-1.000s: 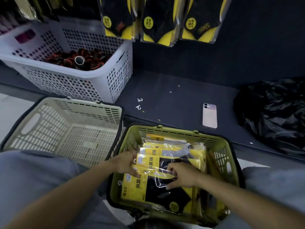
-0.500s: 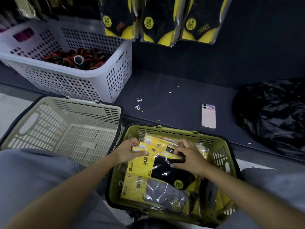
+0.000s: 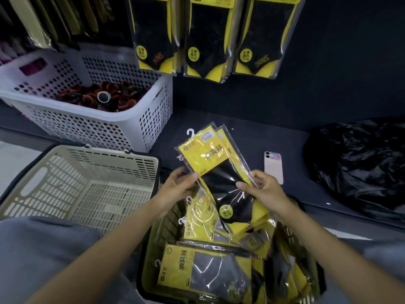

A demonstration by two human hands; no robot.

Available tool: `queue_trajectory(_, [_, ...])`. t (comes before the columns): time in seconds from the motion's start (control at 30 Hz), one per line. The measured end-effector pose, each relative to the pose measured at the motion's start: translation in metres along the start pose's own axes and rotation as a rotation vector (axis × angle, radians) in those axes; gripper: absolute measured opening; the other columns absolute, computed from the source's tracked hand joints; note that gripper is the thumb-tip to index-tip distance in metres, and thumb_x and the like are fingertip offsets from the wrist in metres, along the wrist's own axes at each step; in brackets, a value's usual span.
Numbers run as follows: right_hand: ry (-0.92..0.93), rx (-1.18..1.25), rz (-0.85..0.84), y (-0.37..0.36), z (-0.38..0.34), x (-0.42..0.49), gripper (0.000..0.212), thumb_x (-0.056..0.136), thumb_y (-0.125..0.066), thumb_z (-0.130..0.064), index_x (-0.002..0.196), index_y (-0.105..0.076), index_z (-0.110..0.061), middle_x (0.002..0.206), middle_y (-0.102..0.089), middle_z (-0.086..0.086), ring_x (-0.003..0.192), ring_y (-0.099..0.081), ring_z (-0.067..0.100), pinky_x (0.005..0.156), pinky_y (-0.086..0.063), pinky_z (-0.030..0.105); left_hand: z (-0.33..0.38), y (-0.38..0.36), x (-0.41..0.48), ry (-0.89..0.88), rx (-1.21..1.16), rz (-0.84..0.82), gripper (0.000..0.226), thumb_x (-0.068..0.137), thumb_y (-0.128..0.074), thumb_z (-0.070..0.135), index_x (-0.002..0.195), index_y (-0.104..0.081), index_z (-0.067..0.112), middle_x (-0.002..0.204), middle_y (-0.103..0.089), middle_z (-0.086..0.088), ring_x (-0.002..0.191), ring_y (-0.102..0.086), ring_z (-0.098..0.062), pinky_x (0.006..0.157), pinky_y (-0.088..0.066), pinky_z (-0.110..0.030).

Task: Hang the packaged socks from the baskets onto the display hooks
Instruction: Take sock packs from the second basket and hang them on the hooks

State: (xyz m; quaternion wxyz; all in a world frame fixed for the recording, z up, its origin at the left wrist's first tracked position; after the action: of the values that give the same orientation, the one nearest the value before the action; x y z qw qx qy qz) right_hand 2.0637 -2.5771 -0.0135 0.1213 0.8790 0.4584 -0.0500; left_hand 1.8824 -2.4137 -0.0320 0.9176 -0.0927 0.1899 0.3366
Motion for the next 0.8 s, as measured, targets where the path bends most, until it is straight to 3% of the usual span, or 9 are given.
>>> queue_trajectory(0.07, [-0.01, 0.084, -0.006, -0.003, -0.011, -0.001, 0.04, 0.058, -0.081, -0.049, 0.085, -0.07, -0.022, 0.096, -0.074, -0.001, 0.098, -0.068, 0.016, 0.093, -0.049, 0.032, 0.015, -0.02, -0.003, 0.022, -0.045, -0.156, 0.075, 0.073, -0.063, 0.058, 0.129, -0.049, 0.011, 0.127, -0.059, -0.018, 0.115, -0.06, -0.029, 0.098, -0.047, -0.034])
queue_trajectory(0.13, [-0.009, 0.166, -0.033, -0.01, -0.019, -0.004, 0.038, 0.061, -0.081, -0.045, 0.089, -0.071, -0.021, 0.102, -0.073, 0.005, 0.1, -0.068, 0.021, 0.094, -0.05, 0.037, 0.036, -0.031, -0.004, -0.029, -0.099, -0.158, 0.063, 0.081, -0.059, 0.056, 0.128, -0.054, 0.015, 0.124, -0.062, -0.015, 0.113, -0.061, -0.022, 0.099, -0.043, -0.035])
queue_trajectory(0.23, [0.009, 0.148, -0.012, -0.011, -0.031, -0.005, 0.029, 0.072, -0.077, -0.034, 0.098, -0.067, -0.026, 0.113, -0.069, 0.007, 0.102, -0.066, 0.015, 0.085, -0.053, 0.02, 0.067, -0.04, -0.005, -0.167, -0.145, -0.06, 0.046, 0.083, -0.06, 0.046, 0.121, -0.062, 0.02, 0.113, -0.071, 0.002, 0.103, -0.067, -0.011, 0.083, -0.051, -0.027])
queue_trajectory(0.33, [0.156, -0.048, 0.132, 0.006, -0.064, -0.003, 0.041, 0.08, -0.073, -0.027, 0.114, -0.052, -0.037, 0.12, -0.056, -0.014, 0.108, -0.056, -0.002, 0.085, -0.045, 0.011, 0.093, -0.049, -0.008, -0.298, -0.118, -0.018, 0.039, 0.083, -0.062, 0.04, 0.117, -0.063, 0.022, 0.109, -0.072, 0.004, 0.098, -0.069, -0.01, 0.075, -0.054, -0.019])
queue_trajectory(0.47, [0.401, -0.125, 0.346, 0.027, -0.114, -0.009, 0.041, 0.081, -0.073, -0.027, 0.116, -0.056, -0.036, 0.112, -0.058, -0.016, 0.1, -0.059, -0.002, 0.085, -0.047, 0.013, 0.126, -0.062, -0.014, -0.407, -0.063, -0.02, 0.037, 0.078, -0.065, 0.044, 0.109, -0.066, 0.024, 0.103, -0.074, 0.009, 0.094, -0.07, -0.008, 0.07, -0.052, -0.013])
queue_trajectory(0.63, [0.406, 0.092, 0.342, 0.038, -0.153, -0.004, 0.028, 0.071, -0.071, -0.04, 0.095, -0.07, -0.025, 0.091, -0.074, -0.007, 0.088, -0.068, 0.01, 0.073, -0.053, 0.016, 0.163, -0.069, -0.014, -0.511, -0.038, 0.099, 0.027, 0.07, -0.079, 0.033, 0.093, -0.067, 0.027, 0.09, -0.074, 0.015, 0.081, -0.07, 0.001, 0.061, -0.049, -0.007])
queue_trajectory(0.73, [0.434, 0.11, 0.329, 0.047, -0.179, 0.003, 0.018, 0.075, -0.071, -0.031, 0.088, -0.071, -0.02, 0.086, -0.075, -0.006, 0.084, -0.07, 0.011, 0.072, -0.054, 0.015, 0.185, -0.07, -0.014, -0.569, -0.03, 0.126, 0.026, 0.07, -0.082, 0.022, 0.09, -0.066, 0.027, 0.081, -0.073, 0.021, 0.076, -0.068, 0.005, 0.059, -0.048, -0.005])
queue_trajectory(0.8, [0.424, 0.162, 0.315, 0.054, -0.191, 0.009, 0.015, 0.079, -0.071, -0.023, 0.092, -0.07, -0.016, 0.087, -0.076, -0.004, 0.083, -0.072, 0.011, 0.069, -0.054, 0.015, 0.202, -0.07, -0.015, -0.603, -0.032, 0.114, 0.023, 0.07, -0.079, 0.03, 0.089, -0.065, 0.029, 0.08, -0.072, 0.023, 0.075, -0.067, 0.008, 0.057, -0.046, -0.004])
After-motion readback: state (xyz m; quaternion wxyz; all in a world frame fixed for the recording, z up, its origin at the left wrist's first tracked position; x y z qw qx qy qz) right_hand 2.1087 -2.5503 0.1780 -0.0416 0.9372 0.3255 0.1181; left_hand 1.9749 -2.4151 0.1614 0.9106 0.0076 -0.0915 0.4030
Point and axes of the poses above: each hand's wrist, its own x-axis towards the middle knuckle, its own y-axis out of the back of the hand, z = x × y, the point moved 6 cm from there along x, towards the middle knuckle
